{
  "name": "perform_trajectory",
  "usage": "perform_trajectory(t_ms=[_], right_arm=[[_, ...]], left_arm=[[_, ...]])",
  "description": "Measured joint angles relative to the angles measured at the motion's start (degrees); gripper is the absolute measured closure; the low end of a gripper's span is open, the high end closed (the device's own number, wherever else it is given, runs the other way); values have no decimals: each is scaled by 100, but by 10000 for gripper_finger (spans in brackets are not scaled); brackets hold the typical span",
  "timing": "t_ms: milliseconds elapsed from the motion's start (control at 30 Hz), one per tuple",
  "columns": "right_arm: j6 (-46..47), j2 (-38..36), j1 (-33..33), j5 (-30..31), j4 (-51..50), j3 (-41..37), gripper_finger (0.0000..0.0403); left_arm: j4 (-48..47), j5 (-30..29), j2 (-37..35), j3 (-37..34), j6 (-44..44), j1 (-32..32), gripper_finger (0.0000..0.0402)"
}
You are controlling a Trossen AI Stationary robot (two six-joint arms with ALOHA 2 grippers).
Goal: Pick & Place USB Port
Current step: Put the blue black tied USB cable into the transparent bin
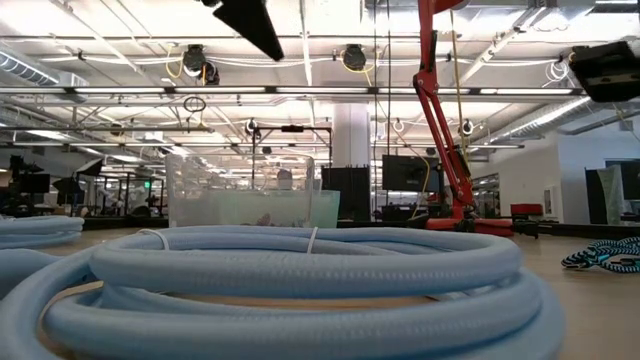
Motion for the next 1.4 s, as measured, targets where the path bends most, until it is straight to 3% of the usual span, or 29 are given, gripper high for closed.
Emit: perform_trajectory(t_ms=[167, 400, 533, 667, 1233, 1400], right_arm=[[302, 111, -484, -371, -63, 151, 378], [811, 115, -898, -890, -611, 148, 303], [906, 115, -984, -1473, -341, 146, 263], [911, 115, -984, -1957, 56, 146, 238], [1299, 842, -1071, -2080, 38, -250, 236], [1128, 848, -1215, -2096, 33, -241, 271]], left_arm=[[89, -978, -795, -557, -855, -33, 401], [1049, -1040, -1907, -2110, -1194, -150, 401], [1699, -955, -2316, -2873, -1221, -191, 401], [2059, -934, -2516, -3208, -1190, -186, 401], [2660, -635, -2521, -3225, -692, -344, 401], [2660, -635, -2521, -3225, -694, -344, 401]])
